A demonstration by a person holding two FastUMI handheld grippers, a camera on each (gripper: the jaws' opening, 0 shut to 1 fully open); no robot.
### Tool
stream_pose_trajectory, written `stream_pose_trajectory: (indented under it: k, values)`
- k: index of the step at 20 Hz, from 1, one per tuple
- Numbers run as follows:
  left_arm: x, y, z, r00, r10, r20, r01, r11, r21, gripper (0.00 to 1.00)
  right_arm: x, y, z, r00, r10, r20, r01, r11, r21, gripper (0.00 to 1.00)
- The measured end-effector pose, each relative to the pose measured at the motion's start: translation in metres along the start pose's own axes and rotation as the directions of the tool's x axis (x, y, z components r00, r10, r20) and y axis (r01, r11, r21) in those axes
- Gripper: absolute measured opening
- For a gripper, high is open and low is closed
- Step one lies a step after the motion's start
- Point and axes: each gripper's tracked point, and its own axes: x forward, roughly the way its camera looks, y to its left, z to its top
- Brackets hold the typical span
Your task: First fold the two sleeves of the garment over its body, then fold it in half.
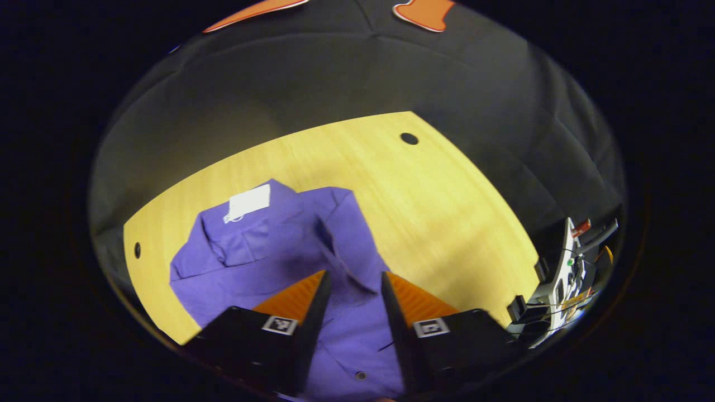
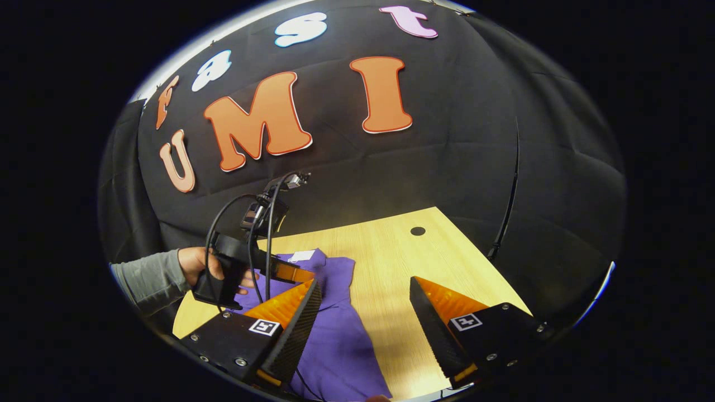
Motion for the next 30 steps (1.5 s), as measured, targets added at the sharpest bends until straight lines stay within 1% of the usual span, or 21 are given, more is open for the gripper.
stream_pose_trajectory:
  k: [2, 3, 5, 6, 7, 9, 10, 11, 13, 17, 20, 24, 27, 28, 29, 30]
  values:
    - [-0.009, 0.000, -0.002, 0.999, 0.002, 0.042, -0.003, 0.999, 0.038, 0.89, 0.001, 0.000, 0.000, 1.000, 0.000, -0.007, 0.000, 1.000, -0.002, 0.95]
    - [-0.016, 0.006, -0.003, 0.998, 0.022, 0.065, -0.025, 0.998, 0.050, 0.94, 0.001, -0.001, -0.002, 1.000, -0.001, -0.011, 0.001, 1.000, -0.003, 0.95]
    - [-0.033, 0.018, -0.009, 0.992, 0.065, 0.109, -0.070, 0.997, 0.042, 0.99, 0.002, -0.001, -0.004, 1.000, 0.006, -0.016, -0.006, 1.000, -0.006, 0.95]
    - [-0.042, 0.024, -0.011, 0.988, 0.080, 0.134, -0.084, 0.996, 0.026, 0.96, 0.003, -0.001, -0.005, 1.000, 0.009, -0.013, -0.009, 1.000, -0.010, 0.95]
    - [-0.052, 0.030, -0.016, 0.982, 0.097, 0.160, -0.100, 0.995, 0.010, 0.97, 0.003, 0.000, -0.005, 1.000, 0.013, -0.012, -0.013, 1.000, -0.014, 0.95]
    - [-0.077, 0.049, -0.021, 0.962, 0.146, 0.232, -0.144, 0.989, -0.024, 0.98, 0.003, 0.001, -0.005, 1.000, 0.026, 0.000, -0.026, 0.999, -0.025, 0.95]
    - [-0.090, 0.058, -0.024, 0.946, 0.175, 0.273, -0.170, 0.985, -0.041, 0.99, 0.004, 0.002, -0.005, 1.000, 0.030, 0.008, -0.029, 0.999, -0.033, 0.95]
    - [-0.105, 0.068, -0.026, 0.928, 0.204, 0.313, -0.196, 0.979, -0.059, 0.99, 0.005, 0.000, -0.004, 0.999, 0.034, 0.017, -0.033, 0.999, -0.043, 0.95]
    - [-0.136, 0.081, -0.029, 0.879, 0.259, 0.401, -0.239, 0.966, -0.100, 0.99, 0.002, 0.008, 0.000, 0.998, 0.049, 0.040, -0.047, 0.997, -0.060, 0.95]
    - [-0.184, 0.107, -0.049, 0.754, 0.351, 0.555, -0.312, 0.935, -0.167, 0.98, 0.004, 0.042, 0.009, 0.991, 0.086, 0.104, -0.078, 0.994, -0.071, 0.95]
    - [-0.225, 0.117, -0.067, 0.670, 0.398, 0.626, -0.339, 0.915, -0.218, 0.98, -0.001, 0.053, 0.012, 0.982, 0.110, 0.152, -0.093, 0.989, -0.115, 0.95]
    - [-0.276, 0.130, -0.088, 0.551, 0.463, 0.694, -0.393, 0.878, -0.273, 0.98, -0.014, 0.071, 0.032, 0.960, 0.137, 0.244, -0.093, 0.979, -0.184, 0.95]
    - [-0.317, 0.124, -0.102, 0.471, 0.494, 0.731, -0.412, 0.856, -0.314, 0.97, -0.027, 0.085, 0.041, 0.942, 0.159, 0.295, -0.092, 0.969, -0.231, 0.95]
    - [-0.329, 0.123, -0.107, 0.453, 0.500, 0.738, -0.414, 0.851, -0.322, 0.98, -0.029, 0.086, 0.040, 0.941, 0.158, 0.299, -0.085, 0.966, -0.244, 0.94]
    - [-0.335, 0.124, -0.116, 0.441, 0.508, 0.740, -0.421, 0.845, -0.329, 0.98, -0.030, 0.089, 0.034, 0.945, 0.162, 0.285, -0.089, 0.964, -0.252, 0.94]
    - [-0.337, 0.127, -0.126, 0.445, 0.516, 0.732, -0.435, 0.839, -0.327, 0.97, -0.030, 0.090, 0.025, 0.951, 0.167, 0.260, -0.099, 0.961, -0.258, 0.94]
